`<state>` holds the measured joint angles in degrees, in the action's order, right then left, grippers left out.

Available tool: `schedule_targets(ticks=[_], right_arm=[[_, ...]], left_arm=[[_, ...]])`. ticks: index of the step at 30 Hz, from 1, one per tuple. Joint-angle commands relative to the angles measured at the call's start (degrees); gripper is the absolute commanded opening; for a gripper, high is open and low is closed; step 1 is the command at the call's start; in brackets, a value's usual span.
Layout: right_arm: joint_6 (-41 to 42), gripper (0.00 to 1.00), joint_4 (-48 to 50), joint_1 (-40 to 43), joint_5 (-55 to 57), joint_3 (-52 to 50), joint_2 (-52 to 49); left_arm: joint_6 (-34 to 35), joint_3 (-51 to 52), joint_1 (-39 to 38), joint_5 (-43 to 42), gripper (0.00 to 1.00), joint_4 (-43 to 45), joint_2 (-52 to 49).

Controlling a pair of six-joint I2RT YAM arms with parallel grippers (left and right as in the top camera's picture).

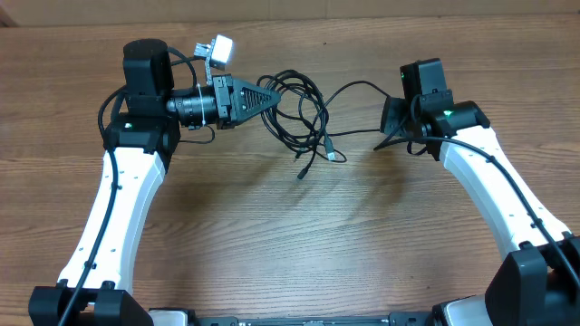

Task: Untangle cables

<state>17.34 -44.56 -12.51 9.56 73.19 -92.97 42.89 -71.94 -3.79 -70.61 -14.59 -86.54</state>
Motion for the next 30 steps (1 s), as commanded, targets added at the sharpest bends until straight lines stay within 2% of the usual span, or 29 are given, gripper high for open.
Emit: schedule_targets(ticks=[1,7,11,15,18,19,26,30], right_arm=[[4.9,0.62,-2.1,0.7,1.0,1.0,-0.4],[16.9,0.63,-9.1,1.3,2.5,1.0,-0.4],[17.4,0.63,-11.7,1.3,0.5,1.0,-0.4],[19.4,0.76,-14.6,2.2,0.2,1.0,-0.4],[19.7,0.77,-13.3,3.5,-3.1,1.1,-0.4],[18.9,0.77,-12.5,3.7,-4.8,1.2,-0.4],[-1.6,0.80,2.1,3.9,-30.3,2.2,0.3],[-11.8,0.80,4.2,3.9,-37.9,2.6,0.7]], left_arm=[[-2.5,-1.4,0.0,5.3,0.04,0.3,0.4],[-6.8,-1.4,0.0,5.2,0.04,0.0,0.4],[-8.2,-1.4,0.0,8.9,0.04,-0.6,0.4],[-9.6,-1.4,0.0,14.3,0.04,-1.9,0.4],[-13.0,-1.4,0.0,14.4,0.04,-3.6,0.4],[-14.1,-1.4,-0.1,14.3,0.04,-4.4,0.4],[-26.7,-1.4,-2.3,10.9,0.04,-7.7,0.4],[-31.9,-1.4,-3.1,10.6,0.04,-7.9,0.4]])
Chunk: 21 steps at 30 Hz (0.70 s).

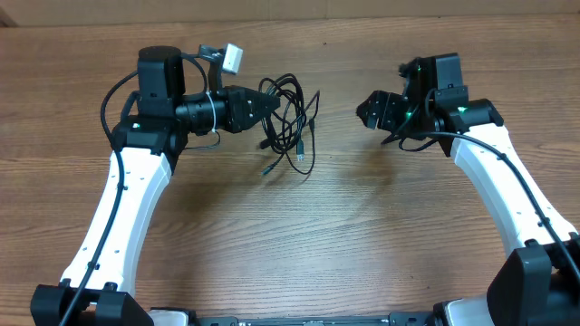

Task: Untangle cables

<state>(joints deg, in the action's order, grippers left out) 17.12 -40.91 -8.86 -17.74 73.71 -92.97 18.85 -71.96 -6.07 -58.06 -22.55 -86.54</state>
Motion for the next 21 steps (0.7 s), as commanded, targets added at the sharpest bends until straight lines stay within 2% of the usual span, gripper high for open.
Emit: schedule_targets(ticks=[1,3,5,7,11,13,18,21], right_arm=[[-11.6,0.80,0.5,0.3,-12.4,2.1,0.8],[-9.6,0.80,0.5,0.3,-17.0,2.1,1.0],[-0.8,0.79,0.6,0.3,-20.3,2.1,1.0],[11.5,0.79,0.5,0.1,-22.9,2.1,0.9],[28.5,0.70,1.2,-0.2,-22.9,2.1,0.9],[36.3,0.63,1.8,-0.2,-24.0,2.1,0.9],[43.4,0.58,2.1,-0.2,-23.9,2.1,0.8],[46.8,0.52,2.8,-0.2,-22.9,2.0,0.4]], left_arm=[[-9.3,-1.3,-0.8,-2.0,0.04,0.0,0.4],[-12.3,-1.3,-0.9,-2.0,0.04,0.0,0.4],[-14.8,-1.3,-1.1,-2.0,0.04,0.0,0.4],[-16.8,-1.3,-1.6,-2.0,0.04,0.0,0.4],[-20.1,-1.3,-3.2,-2.0,0.04,0.0,0.4],[-21.9,-1.3,-4.3,-2.0,0.04,0.0,0.4],[-23.7,-1.3,-5.7,-1.9,0.04,0.1,0.4],[-23.6,-1.3,-6.0,-1.9,0.04,0.1,0.4]])
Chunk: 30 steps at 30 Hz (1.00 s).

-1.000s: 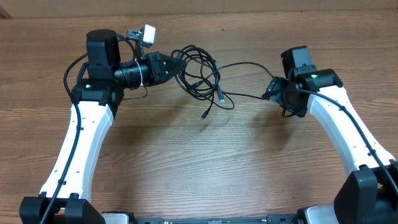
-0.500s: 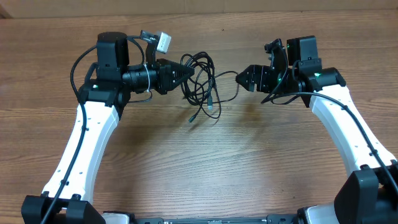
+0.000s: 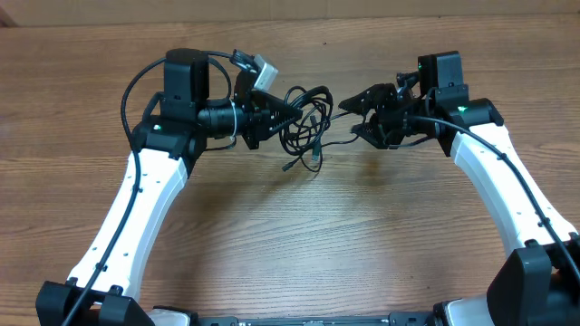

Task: Untangle cables

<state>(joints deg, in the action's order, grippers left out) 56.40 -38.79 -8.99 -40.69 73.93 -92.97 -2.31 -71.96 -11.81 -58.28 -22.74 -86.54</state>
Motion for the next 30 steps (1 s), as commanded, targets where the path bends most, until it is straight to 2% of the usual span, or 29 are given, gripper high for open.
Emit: schedule_targets(ticks=[1,5,9,11,13,15,20,24,30], right_arm=[[8.5,0.51,0.7,-0.3,1.1,1.8,0.3],[11.3,0.40,1.3,-1.6,2.3,1.8,0.2],[12.8,0.39,2.5,-3.7,4.7,1.8,0.2],[13.2,0.35,2.8,-4.4,5.8,1.8,0.1],[14.7,0.23,2.8,-4.8,6.7,1.8,0.1],[15.6,0.04,3.0,-5.2,6.7,1.8,0.1],[11.9,0.04,5.3,-5.5,7.0,1.8,0.2],[11.0,0.04,7.5,-4.3,5.0,1.8,1.9],[9.6,0.04,9.1,-0.2,4.8,1.8,7.1]], left_arm=[[-2.5,-1.3,-0.3,-1.8,0.04,0.3,0.4],[-2.4,-1.3,-0.3,-1.8,0.04,0.3,0.4],[-2.4,-1.3,-0.3,-3.3,0.04,0.3,0.4],[-2.4,-1.3,-0.3,-3.3,0.04,0.2,0.4],[-2.4,-1.3,-0.3,-3.3,0.04,0.2,0.4],[-2.4,-1.3,-0.3,-3.3,0.04,0.2,0.4],[-2.4,-1.3,-0.3,0.5,0.04,-0.8,0.4],[-2.4,-1.3,-0.3,13.3,0.04,-5.3,0.4],[-4.1,-1.2,-0.3,17.3,0.04,-8.9,-0.4]])
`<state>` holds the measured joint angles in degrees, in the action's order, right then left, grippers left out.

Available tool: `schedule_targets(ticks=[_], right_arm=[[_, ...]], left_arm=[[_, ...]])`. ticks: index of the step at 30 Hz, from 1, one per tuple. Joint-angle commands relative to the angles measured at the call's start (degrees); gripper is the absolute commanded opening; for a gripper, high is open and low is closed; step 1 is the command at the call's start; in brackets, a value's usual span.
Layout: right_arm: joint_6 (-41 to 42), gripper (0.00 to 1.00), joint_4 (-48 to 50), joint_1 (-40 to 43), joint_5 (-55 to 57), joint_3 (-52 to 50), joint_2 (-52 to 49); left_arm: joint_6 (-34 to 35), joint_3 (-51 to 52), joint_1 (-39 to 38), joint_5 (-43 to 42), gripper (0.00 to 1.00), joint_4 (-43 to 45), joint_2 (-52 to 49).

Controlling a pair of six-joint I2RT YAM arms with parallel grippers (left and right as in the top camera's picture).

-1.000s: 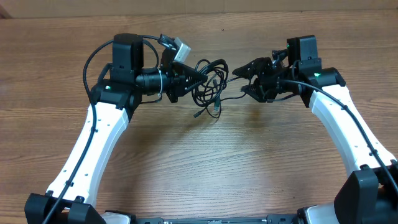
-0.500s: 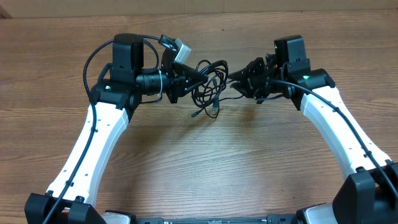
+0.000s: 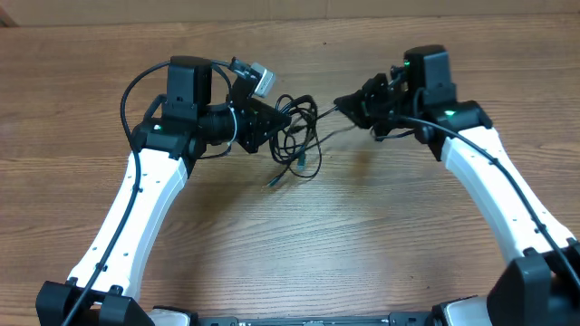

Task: Untangle cables

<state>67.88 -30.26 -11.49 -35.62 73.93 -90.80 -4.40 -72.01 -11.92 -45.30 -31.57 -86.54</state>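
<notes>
A tangle of thin black cables [image 3: 301, 129] hangs between the two arms at the back middle of the wooden table [image 3: 299, 254]. Two plug ends [image 3: 309, 166] dangle below it. My left gripper [image 3: 281, 121] comes in from the left and is shut on the left side of the bundle. From the right, my right gripper [image 3: 341, 102] has its fingertips closed on a strand that leads out of the tangle's upper right. The grip points themselves are partly hidden by the fingers.
Each white arm reaches in from its front corner, the left arm [image 3: 136, 208] and the right arm [image 3: 494, 181]. A light grey camera block [image 3: 257, 78] sits on the left wrist, just above the tangle.
My right gripper has shifted slightly up and back, and its fingers, apart beside the tangle before, are now closed on a strand. The left gripper and bundle have hardly moved; the plug ends hang a little lower.
At first my left gripper held the tangle at the back left while a strand ran across to my right gripper. Then that strand was free and the right gripper stood open and apart. Both arms then stood closer together, and now each holds part of the tangle.
</notes>
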Motion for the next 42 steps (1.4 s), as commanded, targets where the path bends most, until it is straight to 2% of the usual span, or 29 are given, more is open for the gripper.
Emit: schedule_targets(ticks=[1,4,5,7,12,14,17,21,26,28,30,35,42], right_arm=[[-3.4,0.04,0.2,3.4,0.0,1.8,6.3],[-5.7,0.04,-2.4,5.2,2.0,1.8,8.0],[-7.0,0.04,-5.6,5.8,4.1,1.8,8.7],[-8.9,0.04,-9.5,5.8,5.8,1.8,8.8],[-9.8,0.04,-18.6,5.7,12.2,1.8,8.8],[-11.7,0.08,-20.7,5.7,13.3,1.8,8.8],[-16.5,0.29,-21.8,5.7,13.3,1.8,8.8],[-20.1,0.43,-22.6,5.7,13.3,1.8,8.8],[-28.1,0.47,-22.6,4.3,13.1,1.8,8.8],[-32.7,0.53,-22.4,3.5,13.1,1.8,8.8],[-35.0,0.55,-22.3,3.2,13.1,1.8,8.8],[-40.8,0.56,-20.4,3.2,10.6,1.8,8.7],[-45.7,0.56,-18.7,3.2,4.2,1.4,8.6]], left_arm=[[-1.6,-1.2,-0.2,6.5,0.04,-0.1,-0.8],[3.0,-1.2,-0.2,11.6,0.04,0.2,-1.4],[8.5,-1.2,-0.2,15.9,0.04,0.3,-1.5],[12.9,-1.2,-0.2,19.1,0.04,0.5,-1.5],[18.9,-1.2,-0.1,20.3,0.04,1.8,-1.5],[20.0,-1.2,-0.1,18.6,0.04,2.9,-1.5],[19.9,-1.2,-0.1,14.5,0.05,4.3,-1.5],[19.8,-1.2,-0.1,8.7,0.04,6.6,-1.5],[19.6,-1.2,-0.1,2.0,0.04,9.4,-1.5],[19.6,-1.2,-0.1,-0.5,0.04,10.5,-1.5],[19.5,-1.2,-0.1,-2.5,0.04,11.3,-1.5],[18.1,-1.2,-0.1,-9.8,0.04,13.2,-1.5],[18.2,-1.2,-0.1,-14.8,0.04,15.8,-1.5]])
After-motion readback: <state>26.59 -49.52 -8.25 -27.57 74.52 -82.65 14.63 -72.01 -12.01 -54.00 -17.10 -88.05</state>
